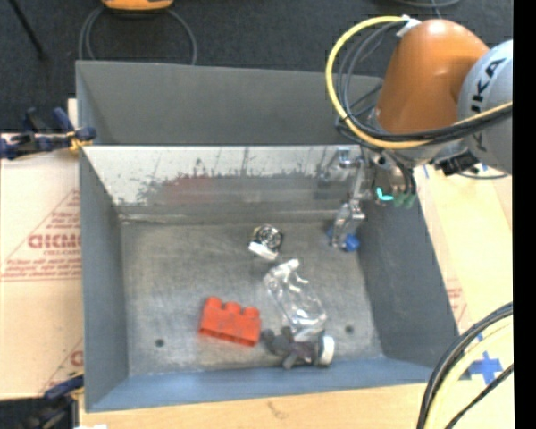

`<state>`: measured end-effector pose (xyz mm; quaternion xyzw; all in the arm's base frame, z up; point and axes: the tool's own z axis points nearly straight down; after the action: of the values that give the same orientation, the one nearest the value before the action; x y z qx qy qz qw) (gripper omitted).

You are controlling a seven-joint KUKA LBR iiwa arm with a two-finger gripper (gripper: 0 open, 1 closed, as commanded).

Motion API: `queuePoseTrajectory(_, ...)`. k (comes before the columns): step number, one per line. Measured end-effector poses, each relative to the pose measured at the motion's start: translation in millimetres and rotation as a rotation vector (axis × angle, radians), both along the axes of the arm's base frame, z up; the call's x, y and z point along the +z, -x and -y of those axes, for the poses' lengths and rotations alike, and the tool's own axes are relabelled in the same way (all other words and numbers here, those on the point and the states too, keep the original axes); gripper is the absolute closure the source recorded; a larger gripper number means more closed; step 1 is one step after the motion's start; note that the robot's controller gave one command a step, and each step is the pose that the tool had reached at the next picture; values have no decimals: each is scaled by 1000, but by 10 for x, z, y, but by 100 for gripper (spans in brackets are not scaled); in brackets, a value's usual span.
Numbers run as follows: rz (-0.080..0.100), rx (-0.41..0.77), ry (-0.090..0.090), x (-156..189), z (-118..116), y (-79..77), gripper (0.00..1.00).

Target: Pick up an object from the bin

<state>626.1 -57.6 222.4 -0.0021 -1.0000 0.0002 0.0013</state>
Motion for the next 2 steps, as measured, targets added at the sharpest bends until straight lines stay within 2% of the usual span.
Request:
queuePoseTrajectory(1, -4, -196, -2, -684, -677, 1059, 0)
queuePoseTrajectory(2, -1, -261, -3, -973, -1407, 1381, 0)
